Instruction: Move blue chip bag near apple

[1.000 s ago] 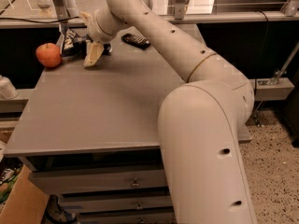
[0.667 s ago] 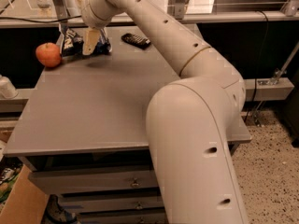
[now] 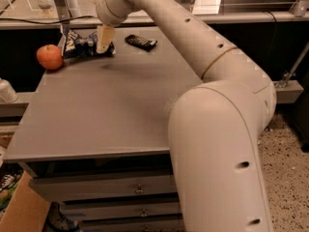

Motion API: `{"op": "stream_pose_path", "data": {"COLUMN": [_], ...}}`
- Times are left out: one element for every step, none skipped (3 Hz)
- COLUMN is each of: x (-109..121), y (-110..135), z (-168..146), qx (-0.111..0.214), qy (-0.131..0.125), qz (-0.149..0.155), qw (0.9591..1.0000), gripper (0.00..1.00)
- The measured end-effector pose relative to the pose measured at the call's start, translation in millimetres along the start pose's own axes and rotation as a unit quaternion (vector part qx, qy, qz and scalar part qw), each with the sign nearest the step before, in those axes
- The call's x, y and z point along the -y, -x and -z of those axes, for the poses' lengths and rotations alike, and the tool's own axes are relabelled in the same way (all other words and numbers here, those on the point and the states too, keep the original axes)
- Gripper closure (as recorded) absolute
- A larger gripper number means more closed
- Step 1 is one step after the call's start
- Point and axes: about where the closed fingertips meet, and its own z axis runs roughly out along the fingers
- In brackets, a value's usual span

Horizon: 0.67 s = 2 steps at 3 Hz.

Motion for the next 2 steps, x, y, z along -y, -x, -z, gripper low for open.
{"op": "stream_pose_path", "data": {"x": [10, 7], "y": [-46, -91], "z": [73, 145], "qx": [-0.05, -0.109], "qy": [-0.043, -0.08], "qz": [-0.01, -0.027], "qw": [0.9978, 0.9904], "gripper": [0.0, 0.0]}}
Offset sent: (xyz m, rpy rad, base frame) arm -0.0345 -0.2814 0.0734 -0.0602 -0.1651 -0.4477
